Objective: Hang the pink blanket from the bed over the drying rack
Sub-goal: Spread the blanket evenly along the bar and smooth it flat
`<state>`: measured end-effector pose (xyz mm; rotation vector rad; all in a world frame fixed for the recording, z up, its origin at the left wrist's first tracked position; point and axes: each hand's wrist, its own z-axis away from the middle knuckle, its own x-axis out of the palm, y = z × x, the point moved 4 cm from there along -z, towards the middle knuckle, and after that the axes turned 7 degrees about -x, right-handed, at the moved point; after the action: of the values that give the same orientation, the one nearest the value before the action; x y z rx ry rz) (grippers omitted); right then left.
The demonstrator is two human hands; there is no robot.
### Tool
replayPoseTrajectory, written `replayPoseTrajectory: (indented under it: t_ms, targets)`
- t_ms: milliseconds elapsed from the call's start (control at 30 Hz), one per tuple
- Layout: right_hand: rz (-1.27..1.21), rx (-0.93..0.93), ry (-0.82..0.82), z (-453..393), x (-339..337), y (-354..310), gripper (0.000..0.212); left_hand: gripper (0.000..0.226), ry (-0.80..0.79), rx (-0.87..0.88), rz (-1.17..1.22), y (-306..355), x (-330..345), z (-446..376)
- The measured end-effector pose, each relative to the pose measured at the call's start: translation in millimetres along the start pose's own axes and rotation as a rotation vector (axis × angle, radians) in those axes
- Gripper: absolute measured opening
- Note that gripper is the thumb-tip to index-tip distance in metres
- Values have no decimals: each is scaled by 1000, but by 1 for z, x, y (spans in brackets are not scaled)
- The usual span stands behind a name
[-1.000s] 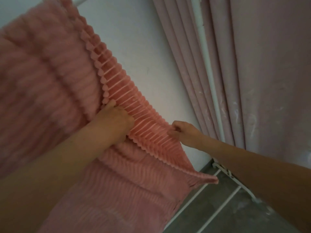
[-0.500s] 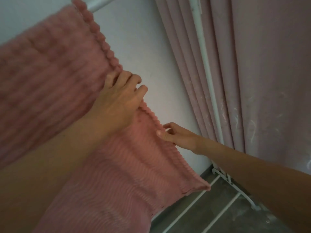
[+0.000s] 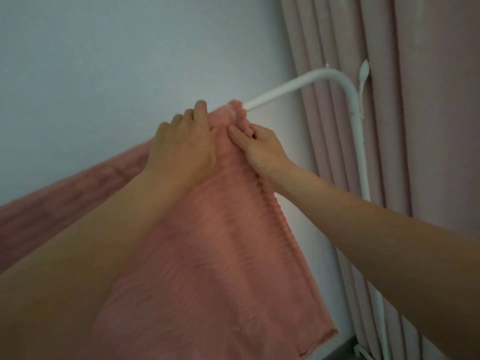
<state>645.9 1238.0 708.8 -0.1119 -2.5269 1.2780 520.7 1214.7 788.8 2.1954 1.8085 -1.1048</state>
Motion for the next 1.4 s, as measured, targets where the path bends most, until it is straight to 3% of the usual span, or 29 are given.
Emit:
replayPoseTrajectory:
  t_ms: [167,267,333,433,500,567,667,767,800,933,1000,1067,1100,1167,1233,1400]
  targets:
    - [100,-126,185,-14,-29,-14,44,38,17,8,29,-10,-2,-9]
    - [69,-190,283,-16,-49,-10,23,40,36,45,2,-7,-1,-10]
    - [139,-133,213,-9,-57,2,27,42,21,40,-9,-7,0,-10]
    - [155,145,-150,17,-74,44,29,43,-11,-6,-2,-10,4,-14]
    - [173,274,-283,38,-87,73,33,39,45,3,-10,-9,1,-14]
    - [177,329,-256,53,-104,100,32,40,96,54,-10,12,2,-6]
    - [175,363,-245,69,-115,129,31,50,109,312,24,63,4,14]
    - [120,385,-168,84,-120,139,55,38,8,542,30,108,20,30]
    - [112,406,-175,91,-119,143,54,33,-42,572,8,117,28,35]
    - [224,534,-423,122,-111,163,35,28,-194,529,53,127,58,51]
    - [195,536,-454,125,-100,167,30,31,-242,443,72,113,63,58]
    - [269,456,-319,120,-102,160,23,37,-241,373,97,106,62,58]
    - [419,386,-283,109,-69,157,21,39,-242,290,68,70,57,68]
    - [833,188,39,103,-73,138,26,40,-238,245,79,62,57,70]
    - [996,-121,218,104,-57,104,32,39,-214,200,81,52,48,76]
    - [975,-553,-65,113,42,24,47,53,-131,-27,71,-21,14,95]
